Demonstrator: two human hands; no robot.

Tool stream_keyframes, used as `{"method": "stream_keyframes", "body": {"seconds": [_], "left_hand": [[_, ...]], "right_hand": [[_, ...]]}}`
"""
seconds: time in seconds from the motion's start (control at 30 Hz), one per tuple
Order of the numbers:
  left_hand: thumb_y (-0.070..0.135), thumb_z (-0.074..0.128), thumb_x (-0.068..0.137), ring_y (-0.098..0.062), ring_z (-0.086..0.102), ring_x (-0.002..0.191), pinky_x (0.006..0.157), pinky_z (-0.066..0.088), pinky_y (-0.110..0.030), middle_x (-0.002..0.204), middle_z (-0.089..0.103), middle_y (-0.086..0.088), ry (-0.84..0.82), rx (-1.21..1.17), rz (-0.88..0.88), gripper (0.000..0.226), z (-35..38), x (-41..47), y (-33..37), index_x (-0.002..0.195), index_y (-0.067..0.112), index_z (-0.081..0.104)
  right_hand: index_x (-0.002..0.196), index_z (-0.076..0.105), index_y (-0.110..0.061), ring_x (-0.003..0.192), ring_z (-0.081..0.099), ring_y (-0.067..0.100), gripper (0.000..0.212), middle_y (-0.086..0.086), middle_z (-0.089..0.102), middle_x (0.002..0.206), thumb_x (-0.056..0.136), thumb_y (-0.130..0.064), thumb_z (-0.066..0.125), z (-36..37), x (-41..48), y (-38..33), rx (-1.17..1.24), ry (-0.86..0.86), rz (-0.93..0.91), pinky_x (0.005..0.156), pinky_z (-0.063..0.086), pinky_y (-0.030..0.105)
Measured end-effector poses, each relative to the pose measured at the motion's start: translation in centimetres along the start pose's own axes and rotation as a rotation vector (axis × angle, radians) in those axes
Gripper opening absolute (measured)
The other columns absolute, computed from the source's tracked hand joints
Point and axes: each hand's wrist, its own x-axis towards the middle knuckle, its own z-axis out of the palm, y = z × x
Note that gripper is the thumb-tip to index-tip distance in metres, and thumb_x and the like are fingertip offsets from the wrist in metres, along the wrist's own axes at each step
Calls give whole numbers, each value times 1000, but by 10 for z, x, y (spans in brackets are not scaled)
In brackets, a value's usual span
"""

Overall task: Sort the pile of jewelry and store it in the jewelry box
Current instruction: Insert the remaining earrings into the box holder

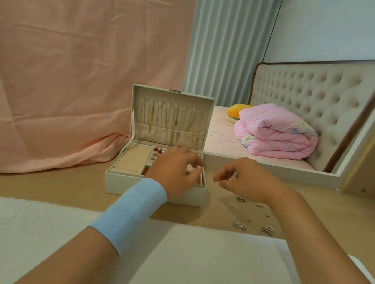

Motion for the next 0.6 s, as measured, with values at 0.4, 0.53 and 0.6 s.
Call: {"method": "stream_keyframes", "body": {"seconds": [0.4,0.53,0.6], "left_hand": [[43,56,92,-12,48,110,93,23,-28,112,63,17,-166,306,276,24,50,-10,60,112,38,68],[48,55,90,-11,53,105,91,30,-27,104,67,15,-335,264,229,26,65,-9,70,110,39,69],[50,55,91,-12,54,102,95,33,-29,102,69,14,-340,283,217,25,72,-11,69,107,39,71]], "right_hand": [[88,81,-34,75,64,0,18,-20,70,75,73,-27,88,-9,-47,51,-88,-217,179,72,51,20],[83,81,-33,75,66,1,14,-21,71,73,74,-25,88,-4,-44,49,-79,-243,176,65,47,19],[81,81,-33,77,67,2,12,-21,73,75,75,-24,86,-2,-44,49,-79,-246,171,66,49,20]]}}
